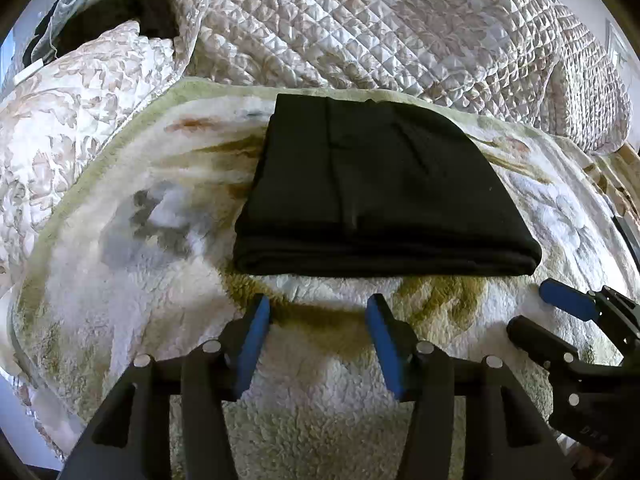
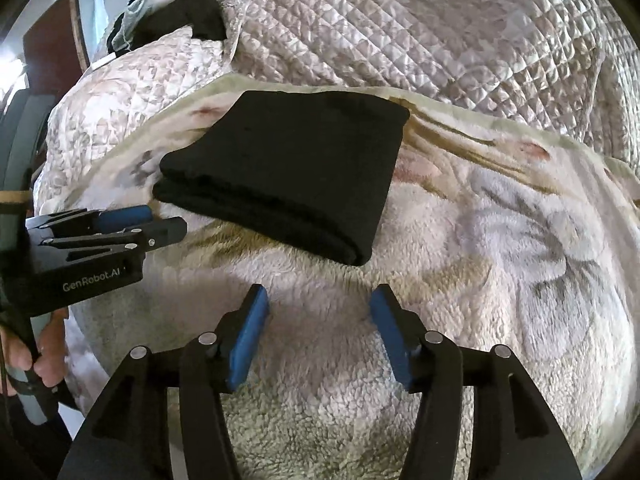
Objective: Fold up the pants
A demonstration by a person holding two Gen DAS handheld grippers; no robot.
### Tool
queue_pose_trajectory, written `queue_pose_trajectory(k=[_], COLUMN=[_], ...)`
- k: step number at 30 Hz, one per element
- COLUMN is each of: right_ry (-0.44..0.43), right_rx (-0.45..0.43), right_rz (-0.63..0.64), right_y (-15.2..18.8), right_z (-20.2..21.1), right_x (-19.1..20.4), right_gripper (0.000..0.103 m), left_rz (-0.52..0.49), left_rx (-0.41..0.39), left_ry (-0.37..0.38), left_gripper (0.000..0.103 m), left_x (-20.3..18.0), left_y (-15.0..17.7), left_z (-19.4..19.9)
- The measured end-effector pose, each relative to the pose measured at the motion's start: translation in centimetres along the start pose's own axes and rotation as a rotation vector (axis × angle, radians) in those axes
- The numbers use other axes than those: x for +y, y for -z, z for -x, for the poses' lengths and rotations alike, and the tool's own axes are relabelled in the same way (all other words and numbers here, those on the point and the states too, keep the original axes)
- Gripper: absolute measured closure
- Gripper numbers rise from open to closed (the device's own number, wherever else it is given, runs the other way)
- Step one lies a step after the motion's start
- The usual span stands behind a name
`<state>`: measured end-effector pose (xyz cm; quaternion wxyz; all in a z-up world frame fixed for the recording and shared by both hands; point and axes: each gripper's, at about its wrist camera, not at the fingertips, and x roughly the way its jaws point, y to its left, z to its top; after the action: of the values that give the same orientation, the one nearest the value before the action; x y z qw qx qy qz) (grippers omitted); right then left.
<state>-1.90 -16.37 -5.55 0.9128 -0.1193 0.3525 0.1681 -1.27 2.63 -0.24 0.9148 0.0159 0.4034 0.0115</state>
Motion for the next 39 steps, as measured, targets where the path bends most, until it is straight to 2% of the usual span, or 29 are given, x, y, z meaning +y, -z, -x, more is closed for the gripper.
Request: queue_pose_trajectory(k=[9, 13, 16, 39], right_ry=[0.009, 0.007, 0.009, 0.005], right_rx=[-0.017, -0.025, -0.030, -0.052], right_rz=[0.013, 0.018, 0.020, 0.019], right_y=[0.04, 0.07, 0.07, 0.33], right_z=[-0.16, -0.17, -0.19, -0.10], right_x=[0.09, -0.08, -0.05, -0.16], right_gripper=[0.042, 0.040, 0.040, 0.038], left_rz=[-0.025, -0.037, -0.036, -0.057], left_rx=[-0.001, -0.001, 0.000, 0.010], left_ry=[-0.014, -0.017, -0.035, -0.041], left_gripper=[0.045, 0.041, 0.035, 0.033], left_x=[-0.32, -0.33, -0.28, -0.25], left_y=[0.07, 0.02, 0.03, 0.06], left_z=[-0.18, -0.34, -0.41, -0.65])
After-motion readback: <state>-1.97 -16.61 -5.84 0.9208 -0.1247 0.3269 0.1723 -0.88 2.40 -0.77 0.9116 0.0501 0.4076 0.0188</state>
